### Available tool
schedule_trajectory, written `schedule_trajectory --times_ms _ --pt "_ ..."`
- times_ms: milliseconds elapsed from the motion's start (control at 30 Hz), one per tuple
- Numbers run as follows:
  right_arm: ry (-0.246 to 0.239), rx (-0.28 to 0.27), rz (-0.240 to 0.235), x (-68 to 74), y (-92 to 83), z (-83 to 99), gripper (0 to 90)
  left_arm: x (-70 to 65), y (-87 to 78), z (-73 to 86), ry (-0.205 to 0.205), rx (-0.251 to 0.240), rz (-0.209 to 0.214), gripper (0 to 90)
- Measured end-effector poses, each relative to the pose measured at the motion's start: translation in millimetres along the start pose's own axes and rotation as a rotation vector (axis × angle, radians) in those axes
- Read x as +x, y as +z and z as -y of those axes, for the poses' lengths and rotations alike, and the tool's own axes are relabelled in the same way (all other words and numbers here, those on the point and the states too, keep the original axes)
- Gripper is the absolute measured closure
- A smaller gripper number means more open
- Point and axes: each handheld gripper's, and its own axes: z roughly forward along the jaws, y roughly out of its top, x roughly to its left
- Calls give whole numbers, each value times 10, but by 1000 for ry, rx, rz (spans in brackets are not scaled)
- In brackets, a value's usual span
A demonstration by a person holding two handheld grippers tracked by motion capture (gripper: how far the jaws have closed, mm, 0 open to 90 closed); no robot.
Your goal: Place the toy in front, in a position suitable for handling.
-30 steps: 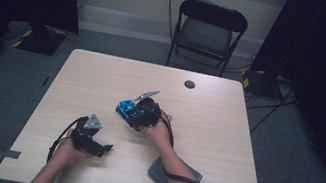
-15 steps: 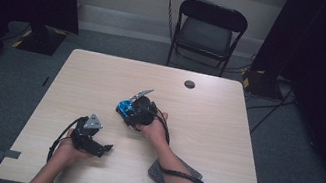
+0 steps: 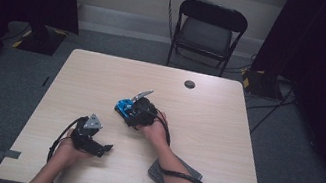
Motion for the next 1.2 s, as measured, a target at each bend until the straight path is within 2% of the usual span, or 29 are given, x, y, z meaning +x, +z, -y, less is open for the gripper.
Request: schedule_trajectory --times_ms 400,500,833,933,1000,1033,1200 --pt "8 7 0 -3 -26 18 260 -1 0 0 -1 0 0 0" --pt "30 8 -17 -31 -44 23 260 1 0 0 1 0 0 0" --pt "35 14 -6 -85 -140 14 280 0 7 -4 -2 -2 0 0" --pt "22 30 -7 -80 -145 10 281 0 7 -4 -2 -2 1 0" --pt "43 27 -20 -102 -167 12 281 0 7 -4 -2 -2 0 0" --pt "36 28 -5 -99 -177 9 281 0 7 -4 -2 -2 1 0" --pt "39 11 6 -132 -247 -9 281 0 7 -4 -2 -2 1 0"
